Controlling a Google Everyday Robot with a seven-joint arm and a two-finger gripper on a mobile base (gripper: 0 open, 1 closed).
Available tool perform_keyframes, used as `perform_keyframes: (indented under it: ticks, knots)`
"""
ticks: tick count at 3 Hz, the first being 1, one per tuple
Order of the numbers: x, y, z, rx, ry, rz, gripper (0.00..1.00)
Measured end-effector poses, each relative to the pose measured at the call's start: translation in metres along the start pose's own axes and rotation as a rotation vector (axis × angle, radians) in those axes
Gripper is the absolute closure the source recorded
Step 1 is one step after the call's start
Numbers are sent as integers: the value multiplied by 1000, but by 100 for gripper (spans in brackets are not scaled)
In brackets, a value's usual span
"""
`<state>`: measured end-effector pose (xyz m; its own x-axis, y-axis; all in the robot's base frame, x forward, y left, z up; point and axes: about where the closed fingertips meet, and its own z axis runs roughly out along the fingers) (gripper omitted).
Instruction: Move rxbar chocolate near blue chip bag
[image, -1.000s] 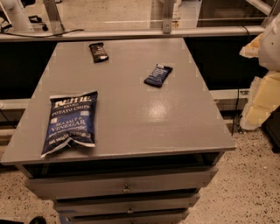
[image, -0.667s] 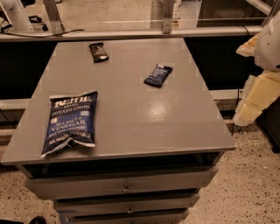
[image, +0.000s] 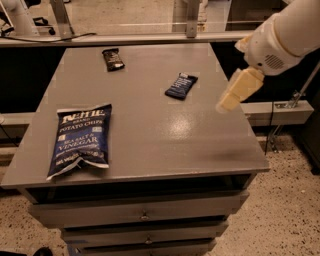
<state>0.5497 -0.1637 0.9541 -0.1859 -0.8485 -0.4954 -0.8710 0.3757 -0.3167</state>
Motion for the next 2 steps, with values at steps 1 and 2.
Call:
perform_keyframes:
  ticks: [1, 2]
  knots:
    - [-37, -28, 43, 9, -130, 34, 0]
    - [-85, -46, 85, -7, -278, 96, 0]
